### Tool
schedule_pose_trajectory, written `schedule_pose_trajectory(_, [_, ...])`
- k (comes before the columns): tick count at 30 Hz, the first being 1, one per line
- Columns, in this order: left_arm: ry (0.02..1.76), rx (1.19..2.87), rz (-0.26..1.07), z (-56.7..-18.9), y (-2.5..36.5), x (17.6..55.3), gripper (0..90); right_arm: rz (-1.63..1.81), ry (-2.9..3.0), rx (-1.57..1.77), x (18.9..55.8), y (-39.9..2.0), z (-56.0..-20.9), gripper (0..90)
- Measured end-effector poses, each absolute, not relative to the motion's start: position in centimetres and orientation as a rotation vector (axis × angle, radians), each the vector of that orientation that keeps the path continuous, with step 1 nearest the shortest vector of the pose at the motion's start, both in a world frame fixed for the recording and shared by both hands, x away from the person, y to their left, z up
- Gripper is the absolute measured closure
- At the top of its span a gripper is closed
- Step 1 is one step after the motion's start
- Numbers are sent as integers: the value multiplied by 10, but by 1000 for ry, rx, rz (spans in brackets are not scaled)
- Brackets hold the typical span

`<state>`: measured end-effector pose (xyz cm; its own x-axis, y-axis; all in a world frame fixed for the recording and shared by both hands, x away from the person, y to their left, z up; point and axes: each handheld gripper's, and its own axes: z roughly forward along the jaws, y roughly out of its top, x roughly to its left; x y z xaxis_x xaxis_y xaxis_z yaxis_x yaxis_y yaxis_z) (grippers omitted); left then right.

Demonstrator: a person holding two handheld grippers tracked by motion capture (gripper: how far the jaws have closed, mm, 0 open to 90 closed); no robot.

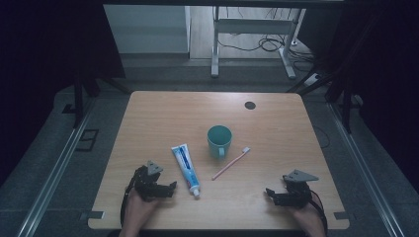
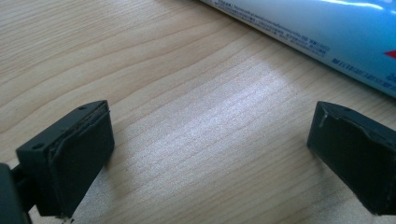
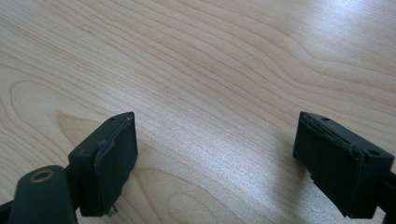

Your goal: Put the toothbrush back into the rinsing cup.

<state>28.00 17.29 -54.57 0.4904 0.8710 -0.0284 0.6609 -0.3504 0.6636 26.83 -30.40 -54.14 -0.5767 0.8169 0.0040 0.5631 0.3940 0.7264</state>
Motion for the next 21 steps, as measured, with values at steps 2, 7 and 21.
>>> schedule_pose_trajectory(2, [1256, 2121, 442, -546, 173, 280, 7, 994, 2303, 1195, 268, -304, -541, 136])
schedule_pose_trajectory(7, [1256, 2121, 442, -546, 173, 280, 7, 994, 2303, 1196, 268, -304, -541, 137])
schedule_pose_trajectory(21, [1253, 2122, 441, -546, 173, 280, 7, 995, 2302, 1194, 268, -304, -541, 144])
